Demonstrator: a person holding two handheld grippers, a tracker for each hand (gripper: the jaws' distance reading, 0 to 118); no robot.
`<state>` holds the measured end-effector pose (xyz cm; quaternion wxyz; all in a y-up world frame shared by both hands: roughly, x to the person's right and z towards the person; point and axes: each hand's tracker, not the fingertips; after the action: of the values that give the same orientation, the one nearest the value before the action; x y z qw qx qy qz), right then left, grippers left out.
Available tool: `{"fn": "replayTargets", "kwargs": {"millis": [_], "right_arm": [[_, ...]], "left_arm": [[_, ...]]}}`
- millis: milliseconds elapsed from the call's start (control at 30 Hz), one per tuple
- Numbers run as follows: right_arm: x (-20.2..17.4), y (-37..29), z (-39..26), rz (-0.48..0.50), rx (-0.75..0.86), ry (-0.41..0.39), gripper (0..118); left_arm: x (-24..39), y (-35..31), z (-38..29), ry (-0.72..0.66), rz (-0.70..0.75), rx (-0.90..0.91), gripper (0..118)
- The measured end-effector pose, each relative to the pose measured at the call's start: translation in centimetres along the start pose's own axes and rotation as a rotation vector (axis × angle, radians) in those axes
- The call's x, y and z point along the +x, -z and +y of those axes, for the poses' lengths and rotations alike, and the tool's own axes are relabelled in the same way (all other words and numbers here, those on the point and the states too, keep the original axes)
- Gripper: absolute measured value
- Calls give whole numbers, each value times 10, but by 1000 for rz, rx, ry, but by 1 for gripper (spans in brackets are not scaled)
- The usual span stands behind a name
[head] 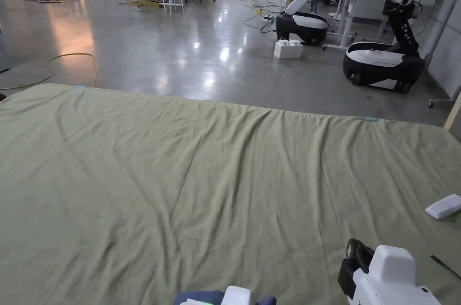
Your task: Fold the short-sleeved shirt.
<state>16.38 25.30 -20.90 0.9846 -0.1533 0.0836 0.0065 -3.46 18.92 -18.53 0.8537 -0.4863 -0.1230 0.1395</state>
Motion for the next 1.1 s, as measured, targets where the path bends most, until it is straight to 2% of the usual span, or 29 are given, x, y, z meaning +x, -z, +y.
{"fn": "replayTargets", "kwargs": {"millis": [33,100,233,300,367,500,600,700,867,967,1100], "right_arm": [[2,-1,0,-4,-1,0,0],[4,-2,-1,-6,-2,3,0],[10,-2,-2,-15,-8,8,0],[10,-2,-2,-19,-10,11,0],[11,-1,-3,-18,-13,17,0],[8,1,-7,-15,-22,15,0],[6,2,-10,-13,-31,14,0],[4,3,-12,-13,-40,14,0],[1,4,-13,-6,-43,8,0],[-1,3,-8,-3,-34,3,0],[-4,2,4,-8,1,-19,0]], "left_arm": [[-2,-8,2,-22,-40,3,60],[-9,-26,7,-55,-90,6,77],[-26,-56,17,-122,-156,91,77],[-30,-56,19,-129,-126,102,76],[-29,-47,19,-98,-89,91,69],[-23,-9,14,-66,-98,-42,22],[-20,20,5,-92,-106,-75,13],[-22,37,-5,-102,-118,-81,9],[-31,30,-6,-131,-149,-42,8],[-32,8,-4,-58,-171,-10,9],[-48,-41,11,-7,-201,154,9]]}}
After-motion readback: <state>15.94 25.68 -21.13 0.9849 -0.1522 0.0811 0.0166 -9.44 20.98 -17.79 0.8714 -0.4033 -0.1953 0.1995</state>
